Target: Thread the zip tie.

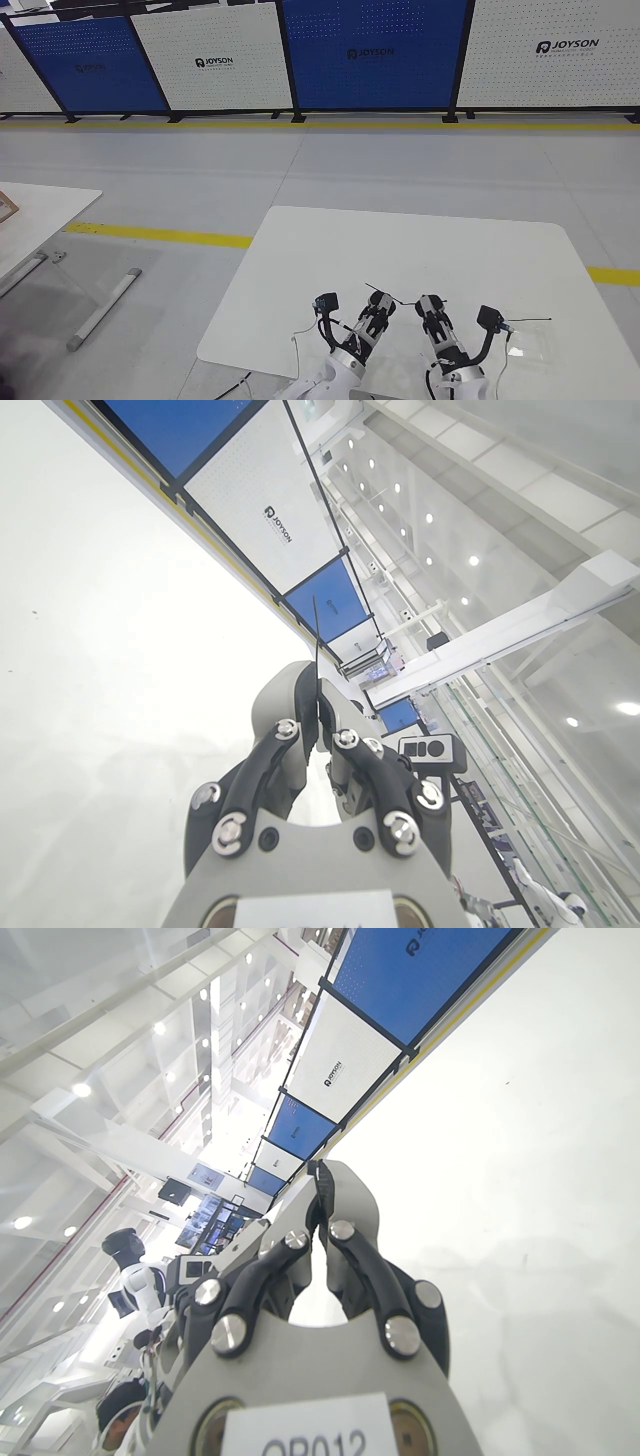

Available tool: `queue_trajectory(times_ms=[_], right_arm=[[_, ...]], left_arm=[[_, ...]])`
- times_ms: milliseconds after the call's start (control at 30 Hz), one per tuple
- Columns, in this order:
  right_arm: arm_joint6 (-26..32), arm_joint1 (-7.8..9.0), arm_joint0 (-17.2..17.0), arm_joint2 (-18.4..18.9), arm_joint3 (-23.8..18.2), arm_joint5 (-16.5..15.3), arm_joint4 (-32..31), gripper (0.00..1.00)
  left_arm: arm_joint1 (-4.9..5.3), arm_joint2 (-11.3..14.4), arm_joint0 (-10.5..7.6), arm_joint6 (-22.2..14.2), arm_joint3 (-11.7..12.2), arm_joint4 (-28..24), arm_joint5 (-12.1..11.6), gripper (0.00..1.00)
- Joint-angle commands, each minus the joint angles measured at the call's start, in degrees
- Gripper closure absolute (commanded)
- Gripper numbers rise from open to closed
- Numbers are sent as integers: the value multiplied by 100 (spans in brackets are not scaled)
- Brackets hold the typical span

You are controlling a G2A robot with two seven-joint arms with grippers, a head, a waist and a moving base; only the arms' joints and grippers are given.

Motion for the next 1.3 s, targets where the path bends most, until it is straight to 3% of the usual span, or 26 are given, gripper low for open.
queue_trajectory(times_ms=[0,1267], right_arm=[[-17,-1,-18,14,-25,-25,2,100],[99,-63,28,14,-17,11,-29,100]], left_arm=[[-2,-19,15,1,1,12,-9,100],[-85,-144,108,-45,-11,112,-94,100]])
